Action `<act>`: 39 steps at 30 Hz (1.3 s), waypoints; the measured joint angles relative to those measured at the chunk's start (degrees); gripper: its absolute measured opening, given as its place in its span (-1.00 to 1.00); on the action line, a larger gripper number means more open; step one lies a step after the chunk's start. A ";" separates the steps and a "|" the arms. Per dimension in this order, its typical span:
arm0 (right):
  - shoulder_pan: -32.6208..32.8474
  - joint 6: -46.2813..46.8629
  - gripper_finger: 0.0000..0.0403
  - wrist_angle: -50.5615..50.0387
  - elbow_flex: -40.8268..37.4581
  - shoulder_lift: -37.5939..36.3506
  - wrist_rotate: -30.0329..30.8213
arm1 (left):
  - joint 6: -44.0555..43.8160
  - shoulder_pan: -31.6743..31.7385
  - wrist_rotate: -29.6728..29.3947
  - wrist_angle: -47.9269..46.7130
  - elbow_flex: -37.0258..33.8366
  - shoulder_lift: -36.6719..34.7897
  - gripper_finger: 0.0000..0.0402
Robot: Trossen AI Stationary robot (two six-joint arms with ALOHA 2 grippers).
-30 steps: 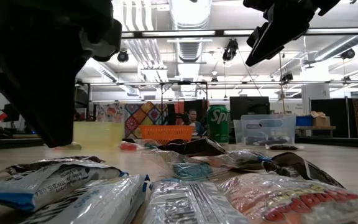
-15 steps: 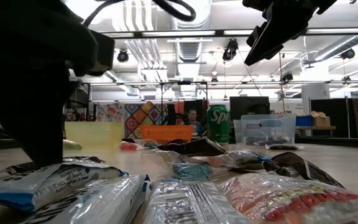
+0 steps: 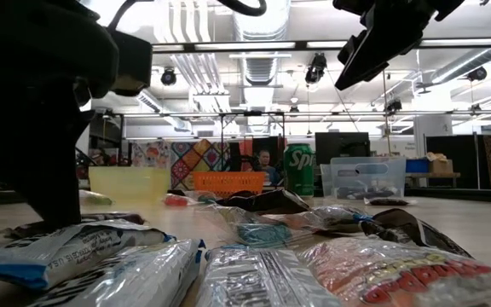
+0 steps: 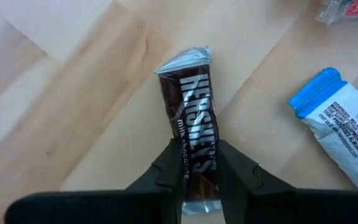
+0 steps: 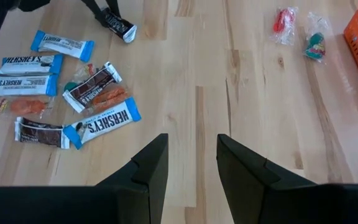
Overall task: Organize candy in baskets
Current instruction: Put the brown chocolate into the transparent bin
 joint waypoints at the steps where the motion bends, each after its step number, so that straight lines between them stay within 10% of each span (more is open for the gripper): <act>1: 0.00 -0.01 -0.39 0.37 -0.34 0.00 -0.02 | 0.51 0.00 -0.50 -0.08 -0.06 -0.39 -0.81; 9: 0.00 2.43 -0.39 11.62 -6.94 0.00 -0.22 | 13.19 0.03 -8.39 1.97 -0.09 -5.30 -0.83; 19: -0.01 18.72 -0.39 30.39 -13.04 0.00 0.00 | 39.72 4.71 -32.22 8.66 0.72 -6.82 -0.83; 39: -0.02 17.97 -0.39 32.97 -12.63 0.00 9.11 | 54.21 14.05 -33.86 34.93 0.74 -3.18 -0.83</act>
